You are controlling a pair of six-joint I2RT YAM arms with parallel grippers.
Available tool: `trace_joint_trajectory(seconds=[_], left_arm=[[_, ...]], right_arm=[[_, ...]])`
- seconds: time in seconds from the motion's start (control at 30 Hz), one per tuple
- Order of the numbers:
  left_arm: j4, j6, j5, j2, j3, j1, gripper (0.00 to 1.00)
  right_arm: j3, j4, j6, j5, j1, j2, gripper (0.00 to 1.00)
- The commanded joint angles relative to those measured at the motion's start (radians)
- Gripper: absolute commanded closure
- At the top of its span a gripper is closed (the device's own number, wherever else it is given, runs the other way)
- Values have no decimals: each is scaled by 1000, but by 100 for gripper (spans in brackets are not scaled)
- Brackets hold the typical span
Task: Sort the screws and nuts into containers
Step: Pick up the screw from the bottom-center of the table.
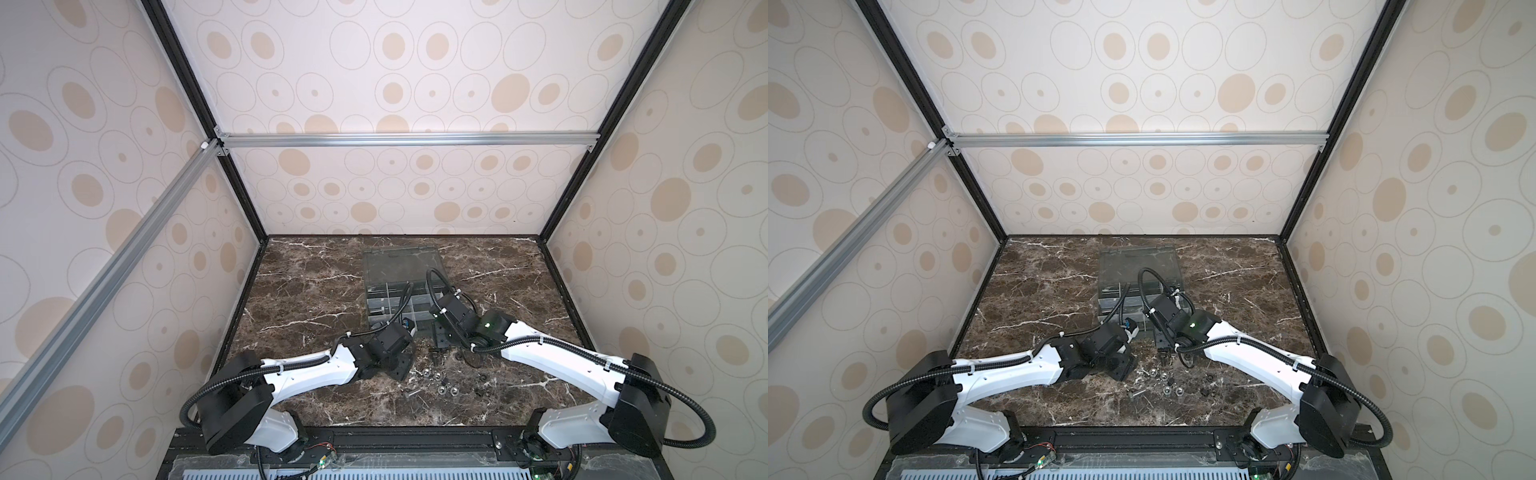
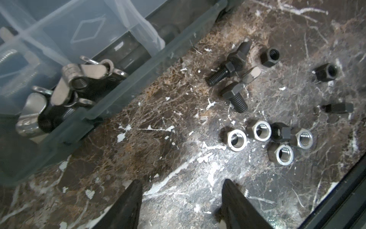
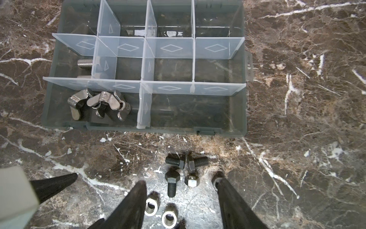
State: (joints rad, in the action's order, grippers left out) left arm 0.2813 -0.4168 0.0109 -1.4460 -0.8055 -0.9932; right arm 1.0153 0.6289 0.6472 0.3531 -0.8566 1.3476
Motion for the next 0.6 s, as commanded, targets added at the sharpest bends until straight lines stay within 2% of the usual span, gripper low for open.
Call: trace_joint_trajectory(seconds=[0.0,0.57], left_arm=[[74,84,24,-44,-74,-19,37],[168,204,-5,-195,-212,-29,42]], right_arm=[[-24,30,26,30,7,-32,39],[-59,75,57,41,11,-99,39]])
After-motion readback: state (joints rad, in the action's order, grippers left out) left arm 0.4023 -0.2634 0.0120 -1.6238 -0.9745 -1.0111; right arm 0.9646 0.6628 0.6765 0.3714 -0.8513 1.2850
